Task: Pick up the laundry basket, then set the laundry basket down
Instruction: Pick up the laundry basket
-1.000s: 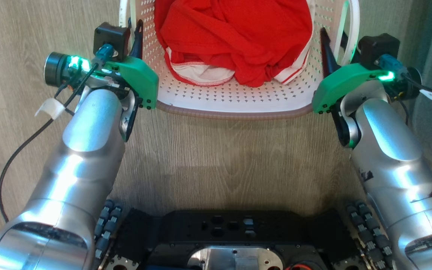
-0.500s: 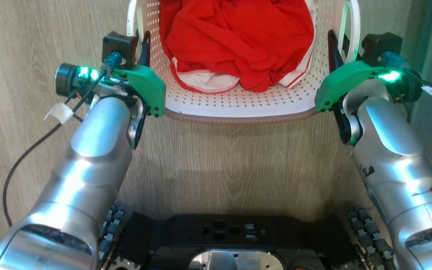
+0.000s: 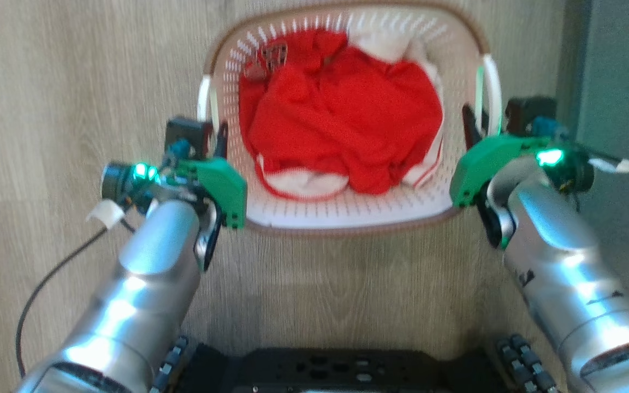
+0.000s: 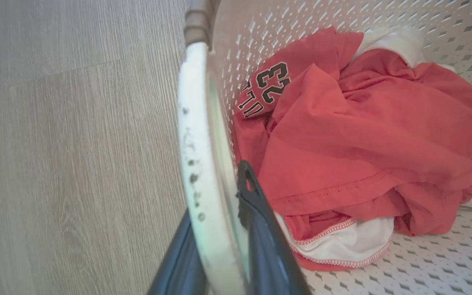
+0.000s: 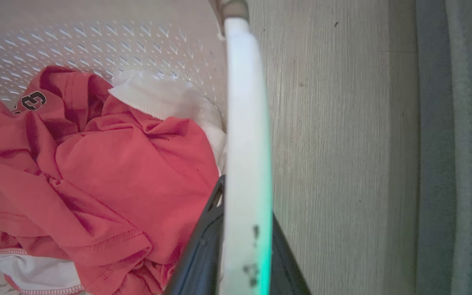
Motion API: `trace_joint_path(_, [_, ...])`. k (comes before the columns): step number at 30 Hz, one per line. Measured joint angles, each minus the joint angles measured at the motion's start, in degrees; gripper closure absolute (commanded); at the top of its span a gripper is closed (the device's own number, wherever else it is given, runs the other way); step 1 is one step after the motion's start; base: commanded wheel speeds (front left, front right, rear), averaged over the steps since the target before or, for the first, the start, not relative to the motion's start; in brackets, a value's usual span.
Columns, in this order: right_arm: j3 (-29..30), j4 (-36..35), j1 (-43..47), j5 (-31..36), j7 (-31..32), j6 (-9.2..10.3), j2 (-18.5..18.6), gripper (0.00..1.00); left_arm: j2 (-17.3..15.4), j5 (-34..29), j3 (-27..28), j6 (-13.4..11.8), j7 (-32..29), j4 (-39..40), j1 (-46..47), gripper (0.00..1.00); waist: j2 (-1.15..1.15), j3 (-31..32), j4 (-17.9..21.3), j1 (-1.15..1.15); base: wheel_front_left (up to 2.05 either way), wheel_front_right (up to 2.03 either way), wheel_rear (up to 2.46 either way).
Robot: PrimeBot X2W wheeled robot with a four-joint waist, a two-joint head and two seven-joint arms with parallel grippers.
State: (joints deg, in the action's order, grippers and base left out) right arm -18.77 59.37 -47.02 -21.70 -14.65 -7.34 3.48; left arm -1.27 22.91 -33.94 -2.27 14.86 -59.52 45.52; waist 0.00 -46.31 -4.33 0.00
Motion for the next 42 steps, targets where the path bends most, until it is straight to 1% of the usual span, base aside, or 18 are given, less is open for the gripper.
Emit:
trace_joint_path(6, [-4.3, 5.0, 2.5, -4.2, 0.0, -0.01, -0.6, 1.0, 0.4, 3.2, -2.5, 0.8, 0.0, -3.4, -4.0, 1.0, 0.0, 5.8, 0.1, 0.0, 0.0, 0.0, 0.0])
trace_joint_path(13, [-9.7, 7.6, 5.9, -10.0, 1.6, -0.02, -1.0, 1.0, 0.4, 7.4, -5.7, 2.1, -0.5, -7.0, -7.8, 1.0, 0.0, 12.8, 0.1, 0.0, 0.0, 0.0, 0.0])
trace_joint_path(23, [-16.5, 9.0, 12.9, -17.9, 4.6, -0.07, -1.0, 1.0, 0.4, 13.0, -10.3, 2.8, -4.6, -8.4, -14.9, 1.0, 0.0, 22.7, 0.4, 0.0, 0.0, 0.0, 0.0])
trace_joint_path(29, [-20.0, 9.6, 16.4, -22.0, 6.7, -0.07, -1.1, 1.0, 0.4, 15.2, -12.5, 3.3, -7.6, -9.5, -18.1, 1.0, 0.0, 28.8, 0.7, 0.0, 0.0, 0.0, 0.0])
trace_joint_path(42, [-26.2, 9.5, 21.9, -28.6, 7.6, -0.07, -1.1, 1.0, 0.3, 18.0, -15.6, 3.5, -9.0, -10.8, -23.1, 1.0, 0.0, 38.8, 1.3, -0.01, 0.0, 0.0, 0.0])
